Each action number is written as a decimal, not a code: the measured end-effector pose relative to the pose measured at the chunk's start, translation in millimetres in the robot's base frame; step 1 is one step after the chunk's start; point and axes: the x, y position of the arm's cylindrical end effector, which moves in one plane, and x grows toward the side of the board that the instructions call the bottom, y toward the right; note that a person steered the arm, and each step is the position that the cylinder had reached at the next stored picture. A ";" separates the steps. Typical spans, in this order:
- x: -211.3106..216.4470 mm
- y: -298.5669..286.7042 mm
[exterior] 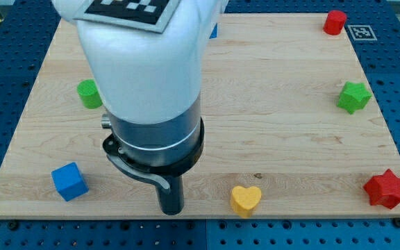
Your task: Move the yellow heart near to the left of red star
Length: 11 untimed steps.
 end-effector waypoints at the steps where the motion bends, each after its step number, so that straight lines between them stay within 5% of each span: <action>1: 2.1 15.5; 2: -0.6 66.7; 3: -51.1 111.3; 4: -80.0 72.4; 6: 1.3 30.6; 7: 1.3 30.6; 9: 1.5 118.4; 10: -48.2 157.8; 11: -78.7 125.9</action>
